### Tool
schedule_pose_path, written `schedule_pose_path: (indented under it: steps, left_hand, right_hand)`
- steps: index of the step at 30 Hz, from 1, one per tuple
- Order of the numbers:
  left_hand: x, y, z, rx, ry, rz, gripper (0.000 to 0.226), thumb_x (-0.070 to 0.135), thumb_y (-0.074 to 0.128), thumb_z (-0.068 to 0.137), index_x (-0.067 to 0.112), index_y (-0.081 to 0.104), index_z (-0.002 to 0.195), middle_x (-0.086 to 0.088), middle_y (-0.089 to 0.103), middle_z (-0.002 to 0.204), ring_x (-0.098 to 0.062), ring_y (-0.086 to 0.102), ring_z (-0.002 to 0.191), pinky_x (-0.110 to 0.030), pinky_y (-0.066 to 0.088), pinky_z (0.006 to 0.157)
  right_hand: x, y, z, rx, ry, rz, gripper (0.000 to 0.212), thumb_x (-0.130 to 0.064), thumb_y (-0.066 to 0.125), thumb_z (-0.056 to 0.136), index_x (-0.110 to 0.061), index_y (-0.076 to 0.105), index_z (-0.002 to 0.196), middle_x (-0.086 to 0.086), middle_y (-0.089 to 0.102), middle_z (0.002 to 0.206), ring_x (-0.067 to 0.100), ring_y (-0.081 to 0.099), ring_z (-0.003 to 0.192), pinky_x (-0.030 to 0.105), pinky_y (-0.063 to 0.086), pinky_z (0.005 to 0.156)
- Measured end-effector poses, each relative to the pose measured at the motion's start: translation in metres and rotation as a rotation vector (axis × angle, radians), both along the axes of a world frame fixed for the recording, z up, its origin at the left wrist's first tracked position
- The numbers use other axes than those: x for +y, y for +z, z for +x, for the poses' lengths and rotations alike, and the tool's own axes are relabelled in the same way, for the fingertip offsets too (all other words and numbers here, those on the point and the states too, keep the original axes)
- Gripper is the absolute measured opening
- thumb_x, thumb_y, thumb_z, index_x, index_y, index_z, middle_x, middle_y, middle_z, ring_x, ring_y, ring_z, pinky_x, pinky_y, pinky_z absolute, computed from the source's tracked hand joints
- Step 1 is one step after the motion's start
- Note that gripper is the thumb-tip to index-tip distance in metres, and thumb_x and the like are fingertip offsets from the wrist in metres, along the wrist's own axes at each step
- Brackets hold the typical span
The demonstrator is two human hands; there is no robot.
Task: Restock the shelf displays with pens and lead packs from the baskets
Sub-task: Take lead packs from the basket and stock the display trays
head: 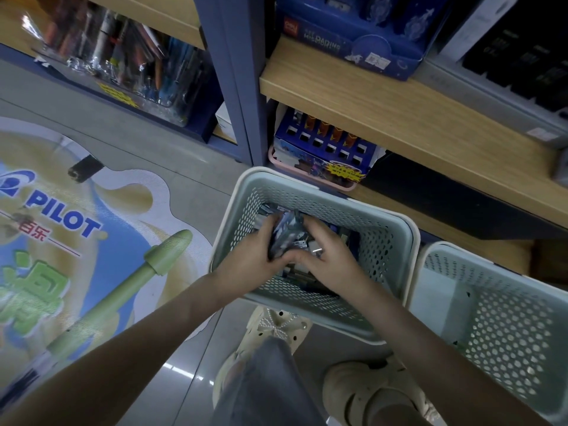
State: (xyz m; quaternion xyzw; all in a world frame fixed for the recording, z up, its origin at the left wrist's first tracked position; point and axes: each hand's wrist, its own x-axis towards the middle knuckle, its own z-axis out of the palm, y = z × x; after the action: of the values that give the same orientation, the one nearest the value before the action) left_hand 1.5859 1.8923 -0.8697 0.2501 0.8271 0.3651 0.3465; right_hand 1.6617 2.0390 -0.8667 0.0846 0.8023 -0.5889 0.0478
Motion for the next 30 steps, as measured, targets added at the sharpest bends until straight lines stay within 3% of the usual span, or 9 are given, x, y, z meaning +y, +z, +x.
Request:
schedule_pose_path:
  steps: [3,6,8,10,16,18,21,25,30]
  left_hand:
    - [-0.008,0.002,-0.003,-0.067,0.153,-0.011,0.021,0.018,0.062,0.092,0.022,0.047,0.106,0.005,0.06,0.068,0.003,0.057,0.053,-0.012,0.042,0.05]
    - [-0.013,0.005,-0.006,-0.16,0.292,0.046,0.01,0.019,0.058,0.093,0.025,0.05,0.094,-0.004,0.066,0.078,-0.015,0.066,0.073,-0.031,0.055,0.064]
    - [-0.012,0.007,-0.007,-0.186,0.35,0.08,0.009,0.02,0.056,0.095,0.026,0.05,0.092,-0.006,0.066,0.081,-0.016,0.064,0.073,-0.022,0.05,0.063]
    - [-0.008,0.007,-0.009,-0.214,0.392,0.093,0.012,0.021,0.056,0.096,0.028,0.048,0.09,-0.007,0.065,0.077,-0.017,0.059,0.068,-0.018,0.046,0.058]
    - [-0.002,-0.002,-0.013,-0.279,0.376,0.044,0.023,0.025,0.061,0.093,0.023,0.046,0.11,-0.004,0.067,0.079,-0.021,0.065,0.073,-0.031,0.051,0.069]
    - [0.0,-0.003,-0.013,-0.31,0.352,0.014,0.026,0.026,0.063,0.093,0.021,0.044,0.11,-0.005,0.067,0.08,-0.022,0.065,0.07,-0.036,0.052,0.071]
    - [0.0,-0.008,-0.014,-0.355,0.346,0.015,0.02,0.023,0.064,0.092,0.021,0.047,0.102,0.005,0.064,0.074,-0.006,0.061,0.062,-0.023,0.05,0.068]
    - [-0.005,-0.011,-0.012,-0.4,0.32,0.007,0.013,0.017,0.065,0.091,0.015,0.053,0.094,0.005,0.062,0.07,-0.002,0.059,0.058,-0.017,0.048,0.064]
    - [-0.003,-0.007,-0.01,-0.328,0.342,-0.034,0.008,0.018,0.059,0.094,0.018,0.052,0.092,0.005,0.063,0.069,0.004,0.057,0.054,-0.007,0.043,0.057]
  right_hand:
    - [0.014,-0.03,0.006,-0.014,0.126,0.4,0.055,-0.036,0.057,0.091,-0.022,0.038,0.141,-0.005,0.049,0.132,0.007,0.037,0.124,0.021,0.031,0.104]
    - [0.019,-0.071,0.02,-0.203,0.328,0.811,0.079,-0.013,0.059,0.091,-0.011,0.01,0.152,0.01,0.03,0.149,0.022,0.024,0.136,0.042,0.025,0.114]
    - [0.017,-0.091,0.027,-0.318,0.499,0.936,0.091,-0.004,0.057,0.088,-0.013,-0.006,0.152,0.009,0.01,0.156,0.026,0.012,0.143,0.04,0.015,0.116]
    - [0.015,-0.101,0.03,-0.344,0.589,1.029,0.09,-0.004,0.057,0.088,-0.013,-0.007,0.151,0.012,0.003,0.157,0.029,0.012,0.142,0.039,0.015,0.115]
    - [0.011,-0.109,0.03,-0.381,0.601,1.08,0.082,-0.008,0.054,0.088,-0.007,0.001,0.151,0.011,0.03,0.143,0.031,0.028,0.133,0.04,0.022,0.11]
    - [0.011,-0.107,0.028,-0.314,0.567,1.081,0.078,-0.017,0.066,0.083,-0.003,0.024,0.148,0.012,0.045,0.131,0.032,0.044,0.121,0.041,0.036,0.101]
    - [0.006,-0.109,0.022,-0.155,0.494,1.024,0.078,-0.037,0.083,0.067,-0.004,0.051,0.13,0.01,0.06,0.115,0.028,0.06,0.102,0.036,0.049,0.085]
    - [-0.01,-0.111,0.008,-0.128,0.569,1.041,0.097,-0.032,0.089,0.055,-0.012,0.036,0.133,0.014,0.059,0.124,0.031,0.061,0.102,0.038,0.052,0.083]
    - [-0.01,-0.102,0.002,-0.215,0.583,1.06,0.079,-0.013,0.069,0.082,-0.014,0.027,0.149,0.017,0.038,0.138,0.032,0.039,0.126,0.038,0.035,0.103]
